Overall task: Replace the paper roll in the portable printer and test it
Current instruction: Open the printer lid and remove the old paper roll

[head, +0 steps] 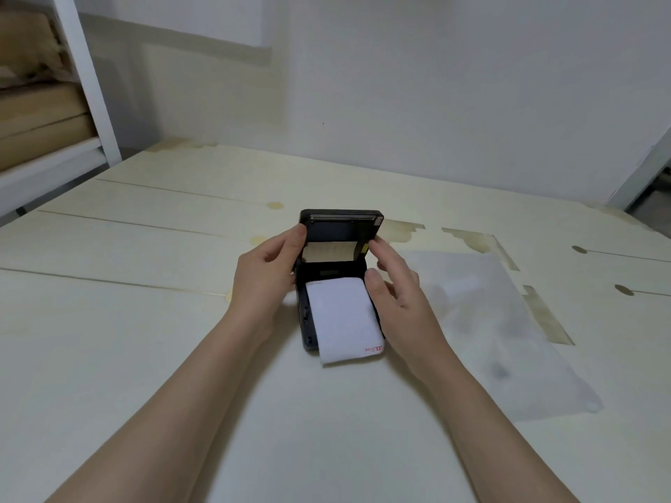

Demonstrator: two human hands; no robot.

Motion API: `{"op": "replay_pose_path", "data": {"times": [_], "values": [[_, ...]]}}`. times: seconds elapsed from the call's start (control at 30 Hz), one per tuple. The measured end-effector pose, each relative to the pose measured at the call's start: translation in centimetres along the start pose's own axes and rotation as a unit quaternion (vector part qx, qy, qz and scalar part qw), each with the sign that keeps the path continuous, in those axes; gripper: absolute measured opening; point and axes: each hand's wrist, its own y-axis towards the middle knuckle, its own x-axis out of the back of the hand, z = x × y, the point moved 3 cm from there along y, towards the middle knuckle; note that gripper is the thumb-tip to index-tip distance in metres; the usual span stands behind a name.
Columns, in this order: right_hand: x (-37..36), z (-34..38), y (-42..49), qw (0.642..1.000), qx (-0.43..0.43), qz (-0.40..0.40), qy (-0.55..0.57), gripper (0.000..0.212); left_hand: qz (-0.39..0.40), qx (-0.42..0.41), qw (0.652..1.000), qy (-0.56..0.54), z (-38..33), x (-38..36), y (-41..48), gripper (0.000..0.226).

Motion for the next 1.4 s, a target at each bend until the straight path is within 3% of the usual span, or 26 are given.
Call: {"op": "replay_pose_path", "data": {"times": [0.1, 0.2, 0.3, 0.43, 0.5, 0.67, 0.73, 0.87, 0.93, 1.17, 1.23, 1.3, 1.4], "values": [[-0.5, 0.1, -0.2, 1.0, 0.001, 0.019, 0.006, 0.053, -0.016, 0.043, 0.999, 0.003, 0.0, 0.3, 0.1, 0.042], [-0.7, 0.2, -0.7, 0.999, -0.013, 0.039, 0.008, 0.055, -0.028, 0.049, 0.998, 0.007, 0.0, 0.6, 0.2, 0.043], [-0.2, 0.4, -1.2, 0.993, -0.026, 0.109, -0.025, 0.064, -0.043, 0.045, 0.998, 0.007, 0.1, 0.7, 0.2, 0.035], [0.4, 0.3, -2.6, 0.964, -0.004, 0.23, -0.135, 0.094, -0.043, 0.047, 0.998, -0.011, -0.1, 0.6, 0.2, 0.034], [0.4, -0.1, -3.1, 0.956, 0.013, 0.246, -0.16, 0.094, -0.042, 0.046, 0.998, -0.015, -0.2, 0.6, 0.2, 0.036], [0.5, -0.3, -3.2, 0.969, 0.12, 0.133, -0.169, 0.028, -0.055, 0.011, 0.998, 0.033, 0.1, 0.7, -0.3, 0.034], [0.4, -0.1, -3.3, 0.965, 0.137, 0.103, -0.198, 0.018, -0.065, -0.003, 0.996, 0.068, 0.0, 0.8, -0.9, 0.036], [0.4, 1.2, -3.8, 0.957, 0.183, 0.015, -0.226, 0.022, -0.094, -0.027, 0.987, 0.125, 0.0, 0.9, -2.1, 0.039], [0.8, 1.6, -4.1, 0.966, 0.166, -0.021, -0.199, 0.019, -0.107, -0.009, 0.984, 0.145, 0.0, 0.7, -2.5, 0.045], [2.9, 2.6, -6.6, 0.989, 0.119, -0.045, -0.072, 0.017, -0.162, -0.03, 0.953, 0.254, -1.3, -1.6, -5.2, 0.053], [4.0, 2.4, -7.0, 0.992, 0.098, -0.027, -0.07, 0.024, -0.183, -0.079, 0.932, 0.304, -2.3, -2.9, -6.9, 0.057], [5.0, 2.1, -7.7, 0.985, 0.102, 0.015, -0.142, 0.036, -0.187, -0.19, 0.889, 0.372, -2.9, -4.6, -8.6, 0.061], [7.1, 1.4, -8.9, 0.946, 0.15, -0.038, -0.286, 0.029, -0.111, -0.318, 0.841, 0.423, -2.7, -7.8, -10.7, 0.059]]}}
